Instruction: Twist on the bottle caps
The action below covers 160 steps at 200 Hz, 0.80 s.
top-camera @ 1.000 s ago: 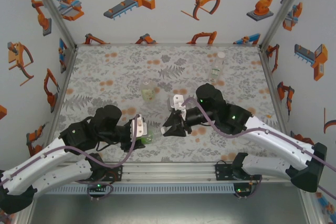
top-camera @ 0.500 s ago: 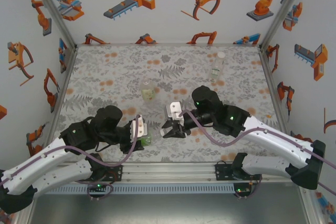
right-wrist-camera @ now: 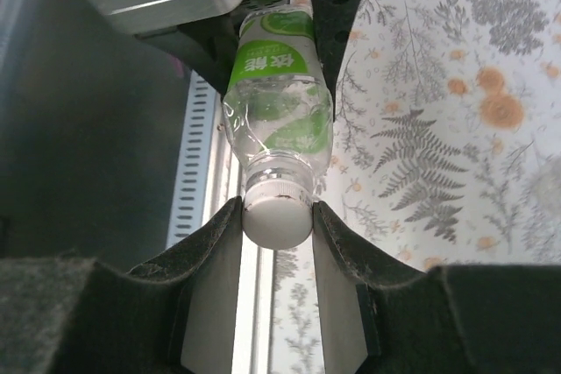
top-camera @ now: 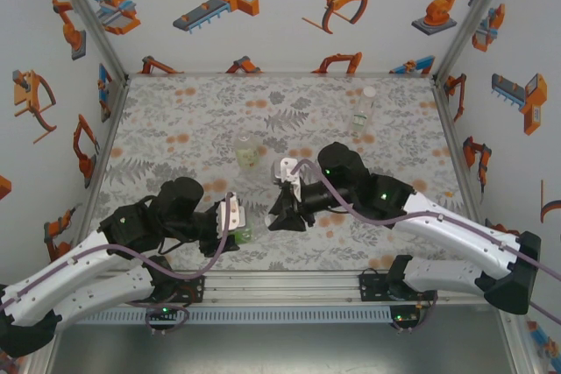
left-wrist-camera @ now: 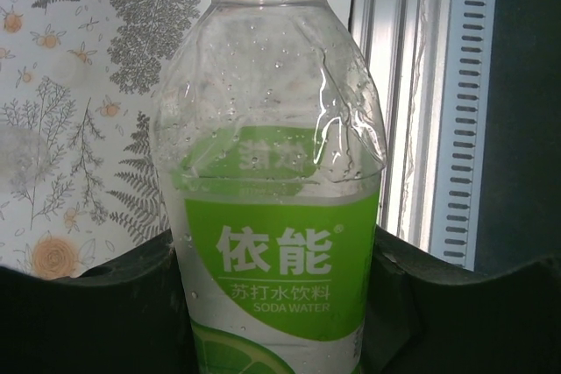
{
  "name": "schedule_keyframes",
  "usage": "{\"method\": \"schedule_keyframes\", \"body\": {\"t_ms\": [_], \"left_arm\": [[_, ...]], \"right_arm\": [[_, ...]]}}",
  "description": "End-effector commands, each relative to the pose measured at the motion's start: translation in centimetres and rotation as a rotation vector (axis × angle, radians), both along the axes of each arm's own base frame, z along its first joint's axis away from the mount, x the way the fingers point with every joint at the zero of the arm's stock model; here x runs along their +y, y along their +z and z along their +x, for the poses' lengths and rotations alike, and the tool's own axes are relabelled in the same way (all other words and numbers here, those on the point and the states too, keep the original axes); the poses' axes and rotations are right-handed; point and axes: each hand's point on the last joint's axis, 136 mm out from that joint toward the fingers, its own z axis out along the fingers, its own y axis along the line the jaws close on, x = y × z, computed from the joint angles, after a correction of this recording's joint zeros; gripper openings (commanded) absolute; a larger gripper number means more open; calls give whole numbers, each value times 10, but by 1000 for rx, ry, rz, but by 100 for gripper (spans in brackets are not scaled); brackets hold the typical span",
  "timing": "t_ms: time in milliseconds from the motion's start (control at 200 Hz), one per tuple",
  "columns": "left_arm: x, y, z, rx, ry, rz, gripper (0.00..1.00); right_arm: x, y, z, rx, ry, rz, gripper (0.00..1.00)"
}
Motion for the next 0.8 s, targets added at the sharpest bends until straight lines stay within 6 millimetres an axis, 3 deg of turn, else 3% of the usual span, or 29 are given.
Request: {"method": "schedule_keyframes", "body": {"t_ms": [0,195,350,581,796], "left_arm": [[-25,42,17,-128,1,-180,0],[-35,48,24,-167,4,-228,0],[-43,52,32,-199,24,-279,0],[-52,50,39,-193,54,-365,0],[-63,71,45,-173,89,-552,0]], "right_arm": [[13,28,0,154,-45,72,0],[11,34,18,354,-229,30,0],[3,33,21,432,-304,-5,0],[-28,46,43,259,-474,17,0],[-44,87,52,93,-521,31,0]]}}
